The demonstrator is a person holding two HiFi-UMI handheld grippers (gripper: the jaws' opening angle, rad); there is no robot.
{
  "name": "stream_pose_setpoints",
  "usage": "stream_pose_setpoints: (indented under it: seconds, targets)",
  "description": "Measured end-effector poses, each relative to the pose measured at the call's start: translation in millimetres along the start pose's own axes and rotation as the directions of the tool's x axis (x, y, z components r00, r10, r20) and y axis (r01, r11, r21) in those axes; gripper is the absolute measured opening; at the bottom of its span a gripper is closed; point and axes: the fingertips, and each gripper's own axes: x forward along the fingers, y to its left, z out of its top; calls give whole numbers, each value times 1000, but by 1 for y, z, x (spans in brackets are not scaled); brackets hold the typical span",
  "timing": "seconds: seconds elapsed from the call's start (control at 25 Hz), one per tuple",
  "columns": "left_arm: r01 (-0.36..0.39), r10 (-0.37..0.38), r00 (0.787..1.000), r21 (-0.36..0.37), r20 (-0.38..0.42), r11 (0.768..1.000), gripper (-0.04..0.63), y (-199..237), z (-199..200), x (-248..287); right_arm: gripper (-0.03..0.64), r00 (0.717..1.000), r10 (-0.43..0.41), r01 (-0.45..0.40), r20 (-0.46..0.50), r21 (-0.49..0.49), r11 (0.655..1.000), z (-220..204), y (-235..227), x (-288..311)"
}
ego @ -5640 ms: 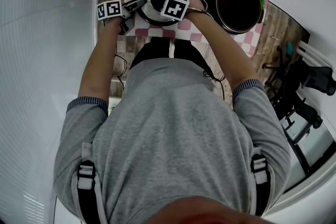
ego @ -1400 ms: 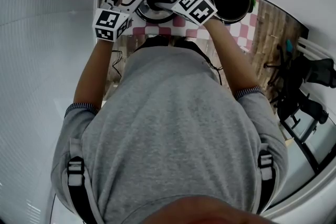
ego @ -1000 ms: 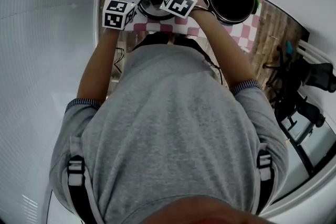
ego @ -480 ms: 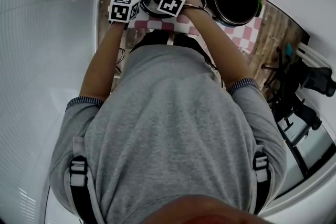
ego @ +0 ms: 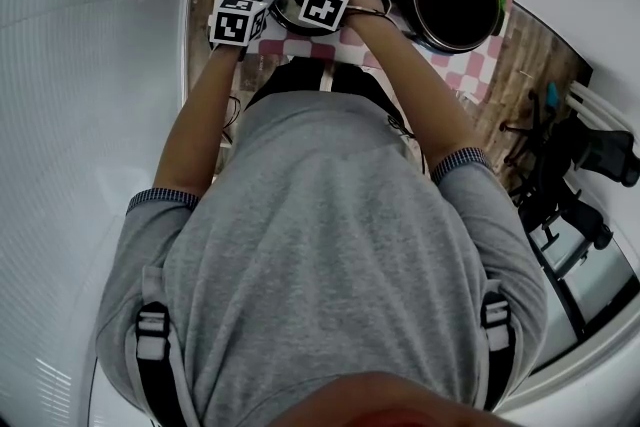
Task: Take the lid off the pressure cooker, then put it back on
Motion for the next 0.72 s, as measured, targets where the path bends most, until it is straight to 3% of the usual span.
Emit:
stream_pose_setpoints:
  seconds: [0.4,0.72]
  targets:
    - [4,-4,1000,-14,-4,1000,334,7,-3,-2,309,999,-18,17,-28,-24,1000,-8,-3,17]
    - [12,-13,1000,-29,-11,1000,334,8,-7,-1,293,1000,-1,0,-28,-30,1000,-10,-4,17]
